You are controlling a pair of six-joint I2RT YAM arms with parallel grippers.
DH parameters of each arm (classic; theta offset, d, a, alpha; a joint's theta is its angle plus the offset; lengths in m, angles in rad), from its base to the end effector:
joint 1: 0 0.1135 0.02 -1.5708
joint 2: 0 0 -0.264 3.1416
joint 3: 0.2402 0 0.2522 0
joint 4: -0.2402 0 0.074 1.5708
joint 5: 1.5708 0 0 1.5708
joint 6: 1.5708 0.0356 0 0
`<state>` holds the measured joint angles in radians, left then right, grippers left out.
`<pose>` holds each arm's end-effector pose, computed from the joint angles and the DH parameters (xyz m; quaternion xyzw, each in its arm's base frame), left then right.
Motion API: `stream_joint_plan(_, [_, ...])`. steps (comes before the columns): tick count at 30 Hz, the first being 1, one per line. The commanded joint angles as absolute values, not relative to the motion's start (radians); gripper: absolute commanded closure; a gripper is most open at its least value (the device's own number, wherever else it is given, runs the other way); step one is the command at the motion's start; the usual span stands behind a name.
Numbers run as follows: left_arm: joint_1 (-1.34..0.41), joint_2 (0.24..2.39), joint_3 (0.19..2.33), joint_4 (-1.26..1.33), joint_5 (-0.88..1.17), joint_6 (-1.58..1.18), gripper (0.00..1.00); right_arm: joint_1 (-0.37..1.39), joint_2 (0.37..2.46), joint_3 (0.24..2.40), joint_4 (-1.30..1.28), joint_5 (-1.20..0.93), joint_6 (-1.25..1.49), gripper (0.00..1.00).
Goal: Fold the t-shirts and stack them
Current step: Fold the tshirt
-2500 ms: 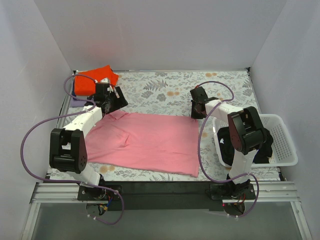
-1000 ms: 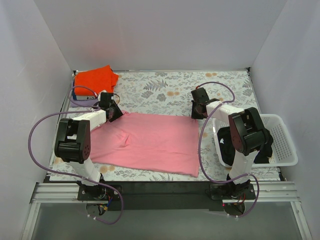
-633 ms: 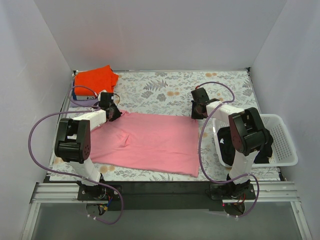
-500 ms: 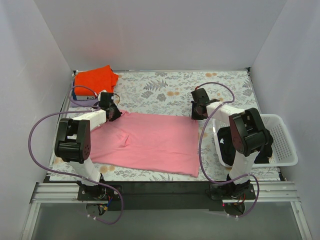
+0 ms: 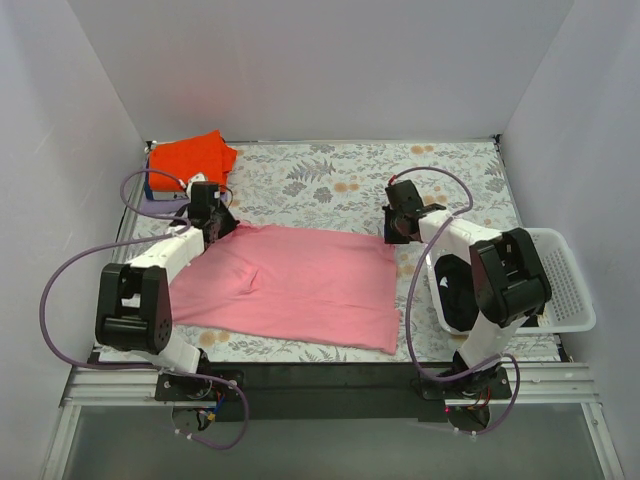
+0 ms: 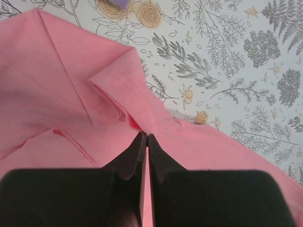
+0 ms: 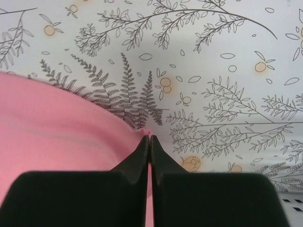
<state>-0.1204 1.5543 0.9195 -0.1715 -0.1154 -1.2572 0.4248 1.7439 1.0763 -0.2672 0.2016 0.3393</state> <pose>0.3223 -0.0349 0.2016 -0.5167 0.7691 -0.1954 0.3215 0.3306 0.1417 0.1814 -0.0089 0.9455 0.0273 0.3243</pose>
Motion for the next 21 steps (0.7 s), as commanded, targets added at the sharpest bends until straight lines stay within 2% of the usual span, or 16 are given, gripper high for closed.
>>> stream_joint_plan(1, [-0.120, 1.460, 0.884, -0.196, -0.123, -1.253, 1.00, 0.439, 1.658, 1.051, -0.268, 0.189, 0.313, 0.99])
stream_joint_plan(21, [-0.118, 1.166, 0.735, -0.367, -0.204, -1.273, 1.00, 0.554, 1.405, 0.884, -0.388, 0.221, 0.279, 0.99])
